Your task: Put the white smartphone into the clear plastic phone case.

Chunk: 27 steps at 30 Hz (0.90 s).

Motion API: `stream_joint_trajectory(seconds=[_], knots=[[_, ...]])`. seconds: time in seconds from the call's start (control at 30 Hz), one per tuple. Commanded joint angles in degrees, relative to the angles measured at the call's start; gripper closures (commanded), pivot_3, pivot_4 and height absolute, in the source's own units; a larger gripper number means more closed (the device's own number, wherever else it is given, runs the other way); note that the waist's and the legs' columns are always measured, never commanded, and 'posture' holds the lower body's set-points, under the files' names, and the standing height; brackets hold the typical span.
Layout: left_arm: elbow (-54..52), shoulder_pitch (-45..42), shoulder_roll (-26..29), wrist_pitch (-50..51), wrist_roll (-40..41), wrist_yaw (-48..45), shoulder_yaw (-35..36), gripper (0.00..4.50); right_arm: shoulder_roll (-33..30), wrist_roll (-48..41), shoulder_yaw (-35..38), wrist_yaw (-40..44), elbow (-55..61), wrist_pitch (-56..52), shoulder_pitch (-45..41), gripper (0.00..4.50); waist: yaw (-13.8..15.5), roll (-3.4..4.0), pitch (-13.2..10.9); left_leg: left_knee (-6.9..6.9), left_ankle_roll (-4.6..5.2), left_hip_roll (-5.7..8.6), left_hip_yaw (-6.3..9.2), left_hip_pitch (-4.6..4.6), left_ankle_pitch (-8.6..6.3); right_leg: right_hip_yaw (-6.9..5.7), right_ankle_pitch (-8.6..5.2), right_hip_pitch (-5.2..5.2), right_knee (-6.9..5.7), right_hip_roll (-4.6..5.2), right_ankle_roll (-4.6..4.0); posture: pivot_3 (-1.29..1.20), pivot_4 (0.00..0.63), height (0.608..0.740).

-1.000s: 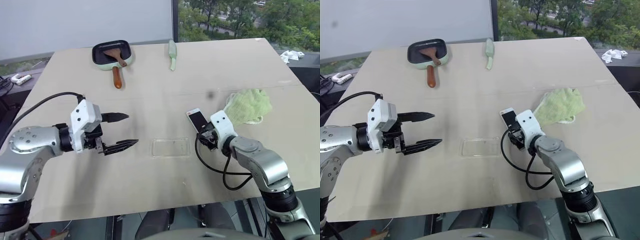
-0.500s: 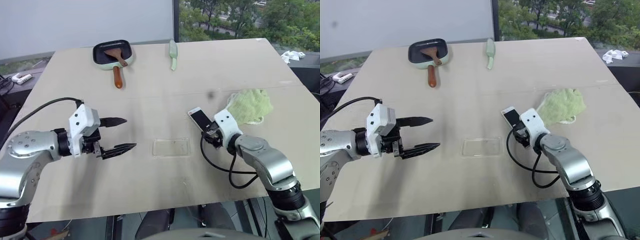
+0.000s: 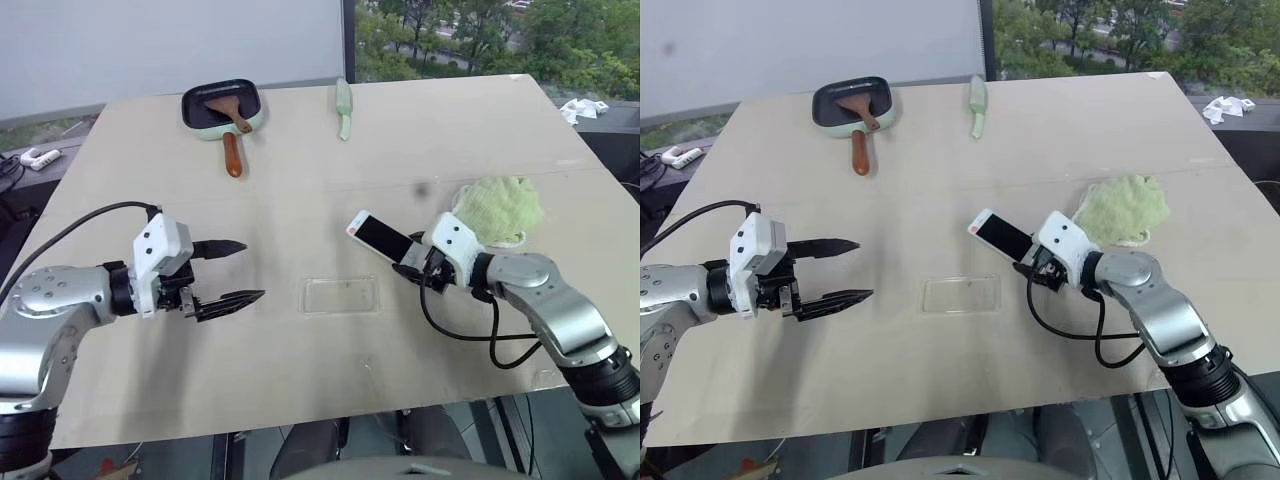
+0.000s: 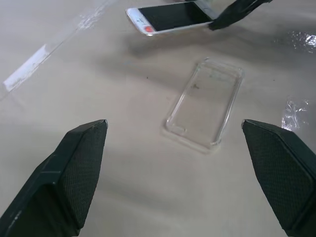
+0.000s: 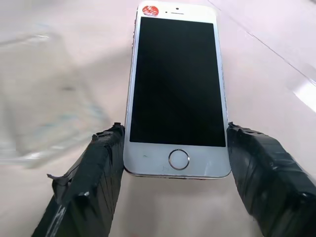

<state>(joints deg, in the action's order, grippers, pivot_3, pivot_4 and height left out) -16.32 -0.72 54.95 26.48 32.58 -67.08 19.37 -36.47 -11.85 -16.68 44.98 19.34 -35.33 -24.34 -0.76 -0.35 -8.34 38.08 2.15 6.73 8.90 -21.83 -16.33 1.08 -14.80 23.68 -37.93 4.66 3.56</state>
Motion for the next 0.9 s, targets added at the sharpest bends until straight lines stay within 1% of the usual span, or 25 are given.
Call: stream_joint_trajectory(seconds=[0.03,0.13,0.2,0.3,0.4,0.47,0.57,0.6,0.63,0.67,0.7,0.83,0.9], knots=[[0.9,-1.8,0.5,-1.6,-0.6,-0.5,-0.5,0.00,-2.7,0.1,-1.1,7.0,-0.2,4.6,-2.7,1.67,0.1,-0.01,0.0,0.00,0.00,0.00,0.00,-0.01,0.00,-0.01,0.00,0.00,0.02,0.01,0.00,0.00,0.150,0.740],[1.6,-4.0,-0.9,-0.6,0.6,-1.4,-3.6,0.00,-5.3,1.5,-3.1,12.4,-2.2,7.9,-4.9,1.67,0.2,-0.01,0.0,0.00,0.00,0.01,0.03,-0.03,0.00,-0.04,0.00,-0.01,0.06,0.03,0.00,0.00,0.150,0.740],[2.3,-4.9,-1.3,-1.0,0.1,-2.1,-5.4,0.00,-5.4,1.9,-3.8,13.9,-3.3,8.9,-5.8,1.67,0.1,-0.02,0.0,0.01,0.00,0.01,0.04,-0.05,0.00,-0.06,0.00,-0.01,0.06,0.03,0.00,0.00,0.150,0.740],[5.7,-8.8,-2.9,-2.1,-1.2,-2.7,-8.9,0.00,-5.5,3.6,-5.3,16.3,-5.1,10.5,-7.1,1.67,0.0,-0.05,-0.1,0.01,0.00,0.00,0.03,-0.05,0.00,-0.04,0.00,0.00,0.02,0.02,0.00,0.00,0.150,0.740],[8.4,-12.0,-4.3,-3.7,-1.9,-4.3,-11.2,0.81,-5.1,4.4,-5.6,17.1,-5.9,11.0,-7.8,1.67,0.0,-0.05,-0.1,0.04,0.00,-0.01,0.04,-0.05,0.00,-0.05,0.00,0.00,0.00,0.02,0.00,0.00,0.150,0.740],[10.2,-13.7,-5.2,-5.1,-2.8,-5.0,-12.6,1.68,-4.7,4.9,-5.7,17.5,-6.0,10.9,-8.0,1.67,-0.1,-0.05,-0.1,0.05,0.00,0.00,0.01,-0.06,0.00,-0.01,0.00,0.01,0.01,0.02,0.00,0.00,0.150,0.740],[13.9,-17.5,-7.3,-8.1,-5.2,-6.8,-16.3,3.22,-4.1,5.1,-5.9,17.9,-5.1,9.9,-8.2,1.67,0.1,-0.05,-0.1,0.05,-0.01,0.00,0.06,-0.09,0.00,-0.07,0.00,0.02,0.02,0.02,0.00,0.00,0.150,0.740],[14.8,-18.4,-7.8,-8.9,-5.7,-7.4,-17.2,3.51,-3.8,5.0,-5.9,17.9,-4.8,9.5,-8.2,1.67,0.1,-0.05,-0.1,0.06,-0.01,0.00,0.06,-0.09,0.00,-0.07,0.00,0.01,0.02,0.02,0.00,0.00,0.150,0.740],[15.5,-19.0,-8.1,-9.5,-6.1,-7.8,-17.8,4.03,-3.5,4.9,-5.8,17.9,-4.6,9.3,-8.2,1.67,0.1,-0.06,-0.1,0.06,-0.01,0.00,0.05,-0.09,0.00,-0.07,0.00,0.01,0.02,0.02,0.00,0.00,0.150,0.740],[16.3,-19.6,-8.4,-9.9,-6.3,-8.1,-18.1,4.32,-3.3,4.8,-5.8,17.8,-4.4,9.0,-8.3,1.67,0.1,-0.06,-0.1,0.09,-0.01,0.00,0.07,-0.11,0.00,-0.08,0.00,0.02,0.02,0.02,0.00,0.00,0.150,0.740],[17.0,-20.1,-8.6,-10.3,-6.5,-8.4,-18.4,4.43,-3.1,4.9,-5.8,17.8,-4.2,8.8,-8.3,1.67,0.1,-0.06,-0.1,0.11,0.00,0.00,0.06,-0.12,0.00,-0.07,0.00,0.02,0.01,0.02,0.00,0.00,0.150,0.740],[19.5,-21.5,-9.0,-12.1,-7.4,-9.9,-19.0,4.43,-2.8,4.6,-5.0,17.4,-4.0,7.6,-8.1,1.67,-0.1,-0.06,-0.1,0.11,0.00,0.00,0.06,-0.12,0.00,-0.06,0.00,0.03,0.00,0.01,0.00,0.00,0.150,0.740],[20.0,-21.6,-8.9,-12.6,-7.5,-10.4,-19.0,4.43,-2.9,2.8,-4.2,18.0,-3.7,4.7,-8.0,1.67,0.0,-0.06,-0.1,0.12,-0.01,0.00,0.08,-0.12,0.00,-0.08,0.00,0.03,0.00,0.01,0.00,0.00,0.150,0.740]])
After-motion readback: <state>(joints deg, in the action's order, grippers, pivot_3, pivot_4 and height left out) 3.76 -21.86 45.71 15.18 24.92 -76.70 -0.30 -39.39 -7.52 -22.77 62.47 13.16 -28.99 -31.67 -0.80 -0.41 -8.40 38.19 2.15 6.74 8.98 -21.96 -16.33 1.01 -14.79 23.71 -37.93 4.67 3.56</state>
